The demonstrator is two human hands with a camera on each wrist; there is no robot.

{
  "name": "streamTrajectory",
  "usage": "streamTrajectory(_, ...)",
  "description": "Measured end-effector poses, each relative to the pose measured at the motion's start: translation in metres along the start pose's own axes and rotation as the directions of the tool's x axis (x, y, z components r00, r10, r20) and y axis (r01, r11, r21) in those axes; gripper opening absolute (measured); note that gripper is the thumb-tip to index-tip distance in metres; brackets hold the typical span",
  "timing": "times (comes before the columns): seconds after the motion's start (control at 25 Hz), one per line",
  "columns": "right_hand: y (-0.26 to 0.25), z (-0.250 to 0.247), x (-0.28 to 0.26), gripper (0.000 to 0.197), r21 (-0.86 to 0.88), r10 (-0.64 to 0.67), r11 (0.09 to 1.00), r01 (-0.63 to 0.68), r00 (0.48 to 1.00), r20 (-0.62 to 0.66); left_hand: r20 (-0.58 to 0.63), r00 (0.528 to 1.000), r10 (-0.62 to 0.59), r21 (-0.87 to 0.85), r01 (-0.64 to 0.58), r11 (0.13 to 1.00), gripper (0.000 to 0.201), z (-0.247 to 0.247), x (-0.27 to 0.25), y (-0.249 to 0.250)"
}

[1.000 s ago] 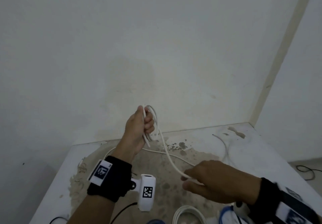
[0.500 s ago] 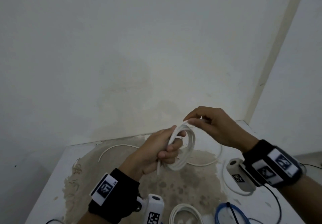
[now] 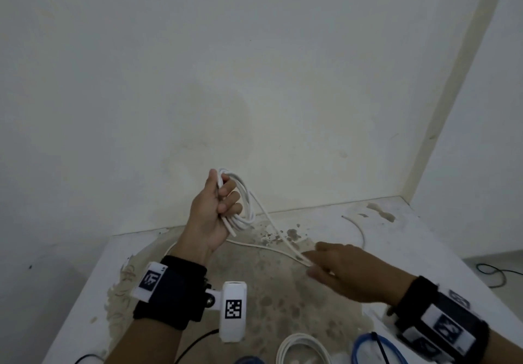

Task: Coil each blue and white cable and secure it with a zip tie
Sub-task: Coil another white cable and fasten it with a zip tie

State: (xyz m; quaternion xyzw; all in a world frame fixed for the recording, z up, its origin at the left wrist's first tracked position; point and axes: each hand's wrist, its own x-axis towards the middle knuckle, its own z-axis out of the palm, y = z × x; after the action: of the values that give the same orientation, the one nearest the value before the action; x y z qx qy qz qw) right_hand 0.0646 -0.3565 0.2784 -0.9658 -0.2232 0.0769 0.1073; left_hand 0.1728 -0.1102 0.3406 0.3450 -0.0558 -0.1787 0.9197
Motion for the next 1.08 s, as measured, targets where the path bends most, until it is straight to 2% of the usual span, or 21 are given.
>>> streamTrajectory(0.08,-0.037,-0.021,-0.001,0.034,-0.096,-0.130,0.987,0.127,0.991,-0.028,-0.041,0.999,-0.001,0.033,0.002,0.999,0.040,0.004,0.003,-0.012)
streamTrajectory(0.16,-0.060,-0.041,-0.004,0.033,-0.184,-0.196,0.967,0.178,0.977,-0.087,-0.068,0.998,-0.014,0.088,0.020,0.996,0.042,0.012,0.002,-0.022)
streamTrajectory(0.32,-0.074,-0.057,0.000,0.033,-0.299,-0.291,0.922,0.245,0.949,-0.120,-0.006,1.000,-0.029,0.278,0.029,0.960,0.043,0.024,-0.003,-0.034)
streamTrajectory(0.4,-0.069,-0.059,0.003,0.028,-0.166,-0.252,0.961,0.223,0.951,-0.179,0.027,0.998,-0.055,0.397,0.040,0.917,0.039,0.023,-0.006,-0.032)
streamTrajectory(0.44,-0.059,-0.059,0.003,0.024,-0.068,-0.178,0.984,0.166,0.957,-0.230,0.045,0.996,-0.078,0.393,0.054,0.918,0.035,0.020,-0.008,-0.028)
streamTrajectory(0.48,-0.046,-0.056,0.003,0.033,0.030,-0.080,0.995,0.091,0.964,-0.254,0.070,0.991,-0.111,0.345,0.081,0.935,0.032,0.016,-0.010,-0.022)
streamTrajectory(0.56,-0.022,-0.045,0.002,0.067,0.284,0.131,0.955,-0.084,0.980,-0.149,0.156,0.967,-0.199,0.232,0.160,0.959,0.030,0.009,-0.014,-0.008)
streamTrajectory(0.64,-0.010,-0.036,0.004,0.077,0.606,0.255,0.779,-0.160,0.964,-0.074,0.270,0.915,-0.301,0.195,0.254,0.947,0.028,0.005,-0.017,0.000)
streamTrajectory(0.72,-0.005,-0.038,0.010,0.071,0.810,0.342,0.584,-0.049,0.920,-0.191,0.309,0.876,-0.370,0.265,0.294,0.918,0.026,0.009,-0.020,0.000)
streamTrajectory(0.76,-0.004,-0.044,0.015,0.062,0.847,0.378,0.529,0.047,0.880,-0.286,0.283,0.878,-0.386,0.325,0.291,0.900,0.027,0.012,-0.021,-0.004)
streamTrajectory(0.8,-0.004,-0.053,0.019,0.052,0.840,0.399,0.525,0.134,0.833,-0.382,0.242,0.892,-0.382,0.383,0.274,0.882,0.027,0.015,-0.021,-0.007)
streamTrajectory(0.84,-0.003,-0.061,0.023,0.043,0.797,0.395,0.574,0.187,0.789,-0.470,0.208,0.909,-0.362,0.424,0.250,0.871,0.027,0.016,-0.021,-0.009)
streamTrajectory(0.92,-0.002,-0.073,0.026,0.033,0.650,0.313,0.728,0.217,0.739,-0.597,0.187,0.916,-0.355,0.419,0.253,0.872,0.026,0.017,-0.021,-0.009)
streamTrajectory(0.96,-0.003,-0.075,0.028,0.031,0.579,0.252,0.786,0.216,0.744,-0.619,0.204,0.897,-0.391,0.375,0.297,0.878,0.027,0.017,-0.021,-0.007)
streamTrajectory(1.0,-0.005,-0.074,0.029,0.031,0.537,0.200,0.817,0.210,0.771,-0.605,0.235,0.867,-0.440,0.319,0.358,0.877,0.029,0.017,-0.021,-0.004)
streamTrajectory(1.08,-0.013,-0.069,0.034,0.037,0.554,0.152,0.808,0.202,0.836,-0.527,0.282,0.821,-0.497,0.261,0.432,0.863,0.032,0.019,-0.021,-0.001)
